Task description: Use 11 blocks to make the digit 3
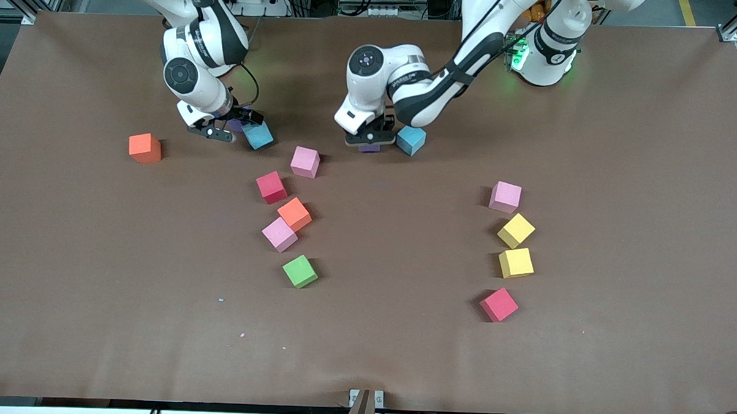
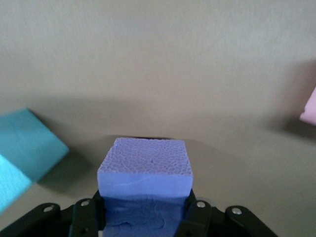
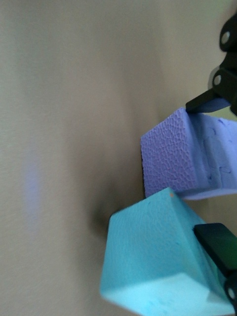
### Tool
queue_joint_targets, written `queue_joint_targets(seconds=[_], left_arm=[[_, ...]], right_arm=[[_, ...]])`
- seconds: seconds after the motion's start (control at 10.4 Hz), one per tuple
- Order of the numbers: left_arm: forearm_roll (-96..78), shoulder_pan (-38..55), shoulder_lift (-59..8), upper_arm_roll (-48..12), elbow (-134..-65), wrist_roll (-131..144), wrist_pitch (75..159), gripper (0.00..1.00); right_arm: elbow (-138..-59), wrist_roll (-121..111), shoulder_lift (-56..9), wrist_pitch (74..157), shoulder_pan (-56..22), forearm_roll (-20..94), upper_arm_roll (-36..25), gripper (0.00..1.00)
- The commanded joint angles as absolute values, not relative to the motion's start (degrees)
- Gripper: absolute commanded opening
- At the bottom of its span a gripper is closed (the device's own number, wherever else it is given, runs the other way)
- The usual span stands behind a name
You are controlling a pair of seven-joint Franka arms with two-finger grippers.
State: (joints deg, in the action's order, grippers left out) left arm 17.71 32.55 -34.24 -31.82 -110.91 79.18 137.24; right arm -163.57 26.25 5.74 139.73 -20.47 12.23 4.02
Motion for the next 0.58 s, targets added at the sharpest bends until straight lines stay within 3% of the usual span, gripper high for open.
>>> queue_joint_targets(seconds=[0.0,0.39,0.48], left_arm=[[19.16,33.04,-34.72,-32.52,-111.27,80.86,136.93,0.01],[19.95,33.13,-35.59,-32.43,-111.18,79.72,136.93,0.13],[21.08,33.13,-35.77,-32.43,-111.18,79.72,136.93,0.44]], right_arm=[[-168.31,24.52,10.45,139.41,-20.92,13.36,3.78,1.00],[-168.57,24.52,8.19,143.24,-21.27,13.36,3.87,1.00],[-168.57,24.52,5.91,145.96,-21.53,13.36,3.87,0.95]])
